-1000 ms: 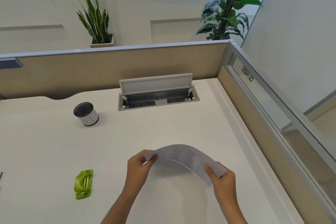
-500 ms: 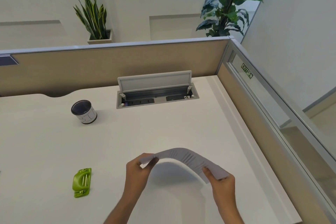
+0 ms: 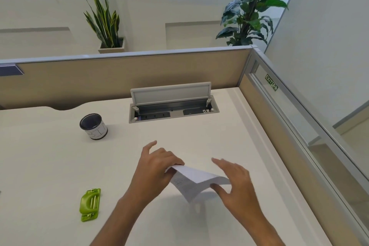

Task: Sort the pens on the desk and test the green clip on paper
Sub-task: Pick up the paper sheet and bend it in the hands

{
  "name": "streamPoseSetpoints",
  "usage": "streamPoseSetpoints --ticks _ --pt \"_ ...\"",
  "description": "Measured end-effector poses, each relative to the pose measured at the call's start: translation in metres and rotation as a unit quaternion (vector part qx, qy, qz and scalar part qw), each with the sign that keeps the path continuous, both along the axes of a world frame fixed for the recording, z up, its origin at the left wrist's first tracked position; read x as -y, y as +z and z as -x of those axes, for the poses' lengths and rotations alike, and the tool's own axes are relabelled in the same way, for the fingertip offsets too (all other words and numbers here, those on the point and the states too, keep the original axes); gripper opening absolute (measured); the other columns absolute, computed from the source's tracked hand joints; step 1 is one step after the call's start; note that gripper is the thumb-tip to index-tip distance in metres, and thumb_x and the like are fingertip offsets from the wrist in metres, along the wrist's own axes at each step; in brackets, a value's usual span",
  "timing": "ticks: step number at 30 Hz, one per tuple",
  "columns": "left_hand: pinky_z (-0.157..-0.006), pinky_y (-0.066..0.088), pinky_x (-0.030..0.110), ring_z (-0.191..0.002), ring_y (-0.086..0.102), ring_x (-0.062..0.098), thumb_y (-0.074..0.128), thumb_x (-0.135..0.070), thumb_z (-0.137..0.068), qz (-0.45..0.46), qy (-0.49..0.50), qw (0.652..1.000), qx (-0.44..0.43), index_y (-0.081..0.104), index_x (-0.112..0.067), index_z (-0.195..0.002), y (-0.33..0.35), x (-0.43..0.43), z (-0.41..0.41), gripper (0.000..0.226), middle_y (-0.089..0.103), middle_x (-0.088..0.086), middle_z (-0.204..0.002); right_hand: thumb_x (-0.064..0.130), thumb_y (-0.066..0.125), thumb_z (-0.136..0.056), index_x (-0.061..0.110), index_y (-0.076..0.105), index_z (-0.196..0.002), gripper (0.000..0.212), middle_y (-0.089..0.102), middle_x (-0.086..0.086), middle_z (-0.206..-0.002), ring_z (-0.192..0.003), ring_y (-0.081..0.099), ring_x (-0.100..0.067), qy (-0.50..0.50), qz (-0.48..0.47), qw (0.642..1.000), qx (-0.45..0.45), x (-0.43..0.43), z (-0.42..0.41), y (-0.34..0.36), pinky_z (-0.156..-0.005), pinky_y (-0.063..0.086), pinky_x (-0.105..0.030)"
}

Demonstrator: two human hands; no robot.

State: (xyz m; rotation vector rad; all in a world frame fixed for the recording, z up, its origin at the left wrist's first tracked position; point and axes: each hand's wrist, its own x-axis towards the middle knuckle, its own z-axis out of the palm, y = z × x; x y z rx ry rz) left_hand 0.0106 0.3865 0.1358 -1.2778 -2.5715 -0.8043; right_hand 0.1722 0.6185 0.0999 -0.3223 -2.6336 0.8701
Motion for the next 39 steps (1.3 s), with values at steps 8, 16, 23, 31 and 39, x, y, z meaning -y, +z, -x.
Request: streamPoseSetpoints --ticks 8,16,23,31,39 --pt "-0.11 0.05 0.036 -0.105 0.077 0.003 0.091 -0.054 -0.079 -0.2 0.091 0.946 0.239 0.075 -0.044 -0.118 0.031 0.039 0.039 0.043 0.082 -0.023 -0.11 0.028 0.081 -0.095 0.03 0.083 -0.087 0.009 0.082 0.008 -0.083 -0.075 0.073 -0.003 -0.023 0.355 0.933 -0.044 0.012 0.021 0.006 -0.071 0.052 -0.017" --pt "-0.095 0.067 0.036 -0.112 0.081 0.029 0.096 -0.025 -0.074 -0.316 0.017 0.815 0.486 0.085 -0.019 -0.114 -0.012 0.019 0.01 0.041 0.084 0.009 -0.119 0.018 0.082 -0.089 0.036 0.089 -0.098 0.021 0.087 0.006 -0.105 -0.095 0.081 -0.009 -0.049 0.457 0.885 -0.075 0.025 0.026 0.002 -0.08 0.06 -0.014" --pt "-0.077 0.065 0.037 -0.086 0.082 0.03 0.088 -0.04 -0.081 -0.378 0.135 0.808 0.431 0.088 -0.019 -0.094 -0.026 -0.007 -0.016 0.025 0.086 0.012 -0.094 0.018 0.072 -0.103 0.036 0.085 -0.096 0.024 0.085 0.007 -0.093 -0.082 0.075 -0.001 -0.068 0.422 0.9 -0.088 0.044 0.033 -0.003 -0.073 0.056 -0.013" --pt "-0.063 0.049 0.035 -0.065 0.054 0.014 0.081 -0.025 -0.096 -0.283 0.216 0.809 0.468 0.067 -0.011 -0.07 -0.097 -0.009 -0.052 0.033 0.062 0.005 -0.062 0.041 0.068 -0.095 0.021 0.066 -0.068 0.034 0.054 0.014 -0.054 -0.052 0.046 -0.001 -0.133 0.429 0.894 -0.011 0.075 0.017 -0.07 -0.056 0.035 -0.019" --pt "-0.069 0.063 0.033 -0.076 0.077 0.016 0.079 -0.047 -0.095 -0.291 0.219 0.814 0.453 0.079 -0.019 -0.083 -0.087 0.029 -0.045 0.031 0.081 -0.001 -0.081 0.033 0.067 -0.105 0.022 0.077 -0.123 0.023 0.084 0.006 -0.112 -0.101 0.079 -0.006 -0.103 0.434 0.894 -0.03 0.088 0.017 -0.065 -0.081 0.063 -0.021"
